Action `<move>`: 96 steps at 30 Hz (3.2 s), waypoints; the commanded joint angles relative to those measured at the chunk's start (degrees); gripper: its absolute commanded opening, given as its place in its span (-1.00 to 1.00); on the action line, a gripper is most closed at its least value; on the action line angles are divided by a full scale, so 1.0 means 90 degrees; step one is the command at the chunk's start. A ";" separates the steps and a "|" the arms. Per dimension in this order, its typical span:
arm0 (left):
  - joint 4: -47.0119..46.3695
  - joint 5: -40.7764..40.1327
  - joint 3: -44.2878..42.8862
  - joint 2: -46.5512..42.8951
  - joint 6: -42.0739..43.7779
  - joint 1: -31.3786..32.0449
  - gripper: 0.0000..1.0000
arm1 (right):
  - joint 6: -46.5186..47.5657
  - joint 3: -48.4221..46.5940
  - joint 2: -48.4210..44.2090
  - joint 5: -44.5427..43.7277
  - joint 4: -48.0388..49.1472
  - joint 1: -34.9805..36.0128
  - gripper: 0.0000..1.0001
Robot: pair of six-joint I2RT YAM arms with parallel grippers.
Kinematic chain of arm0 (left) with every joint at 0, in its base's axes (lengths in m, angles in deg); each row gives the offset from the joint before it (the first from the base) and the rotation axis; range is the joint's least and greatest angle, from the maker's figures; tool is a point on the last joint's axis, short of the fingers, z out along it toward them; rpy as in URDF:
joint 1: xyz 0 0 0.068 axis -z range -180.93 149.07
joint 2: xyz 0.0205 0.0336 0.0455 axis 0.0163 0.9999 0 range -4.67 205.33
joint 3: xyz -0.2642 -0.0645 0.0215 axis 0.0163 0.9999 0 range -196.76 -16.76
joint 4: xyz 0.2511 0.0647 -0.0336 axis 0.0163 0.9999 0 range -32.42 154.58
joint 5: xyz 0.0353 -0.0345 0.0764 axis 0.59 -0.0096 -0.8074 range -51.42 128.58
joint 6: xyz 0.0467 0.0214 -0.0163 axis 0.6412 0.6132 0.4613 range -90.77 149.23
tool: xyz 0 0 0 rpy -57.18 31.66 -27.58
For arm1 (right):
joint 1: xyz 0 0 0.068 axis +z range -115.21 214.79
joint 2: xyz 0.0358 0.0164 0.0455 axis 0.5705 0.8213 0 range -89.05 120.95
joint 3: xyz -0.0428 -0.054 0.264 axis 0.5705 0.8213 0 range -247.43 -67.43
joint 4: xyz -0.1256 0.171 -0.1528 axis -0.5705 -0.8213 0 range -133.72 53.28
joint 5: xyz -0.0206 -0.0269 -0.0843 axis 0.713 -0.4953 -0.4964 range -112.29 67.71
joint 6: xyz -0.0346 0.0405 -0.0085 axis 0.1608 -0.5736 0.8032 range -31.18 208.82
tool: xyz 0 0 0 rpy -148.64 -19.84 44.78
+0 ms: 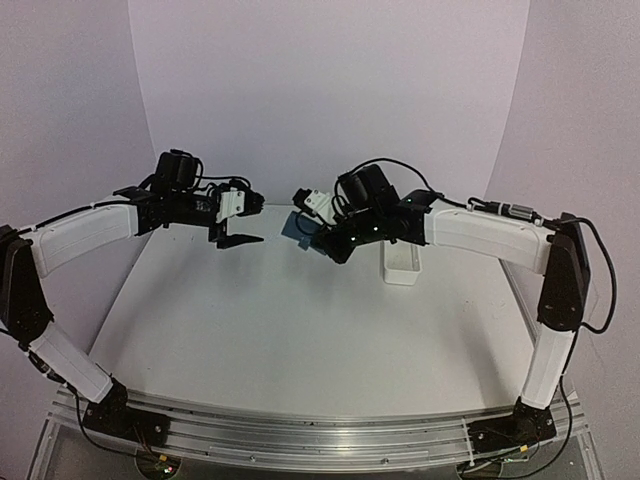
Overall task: Put the credit cards into the card holder
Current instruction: Close the card holder at the center of the board.
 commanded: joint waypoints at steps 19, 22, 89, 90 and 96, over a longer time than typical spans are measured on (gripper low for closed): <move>-0.2171 0.3240 -0.2684 0.1648 -1.2127 -0.0439 0.99 | 0.8738 0.1032 0.0638 -0.4834 0.9919 0.0517 -1.00; -0.2771 0.3386 -0.2699 0.1903 -1.2652 -0.0342 0.99 | 0.8915 0.1017 0.0755 -0.4817 0.9913 0.0622 -1.00; 0.3263 0.3161 -0.4200 0.1864 -0.4344 -0.0091 0.40 | -0.1970 0.0991 -0.0760 0.3950 0.3214 -0.0849 -1.00; 0.3160 0.3084 -0.4146 0.1792 -0.4417 -0.0170 0.40 | -0.2014 0.1085 -0.0856 0.3898 0.3341 -0.0849 -1.00; 0.2713 0.2550 -0.3571 0.1501 -0.4441 -0.0154 -0.40 | -0.2721 0.1615 -0.1125 0.3846 0.4333 -0.0849 -1.00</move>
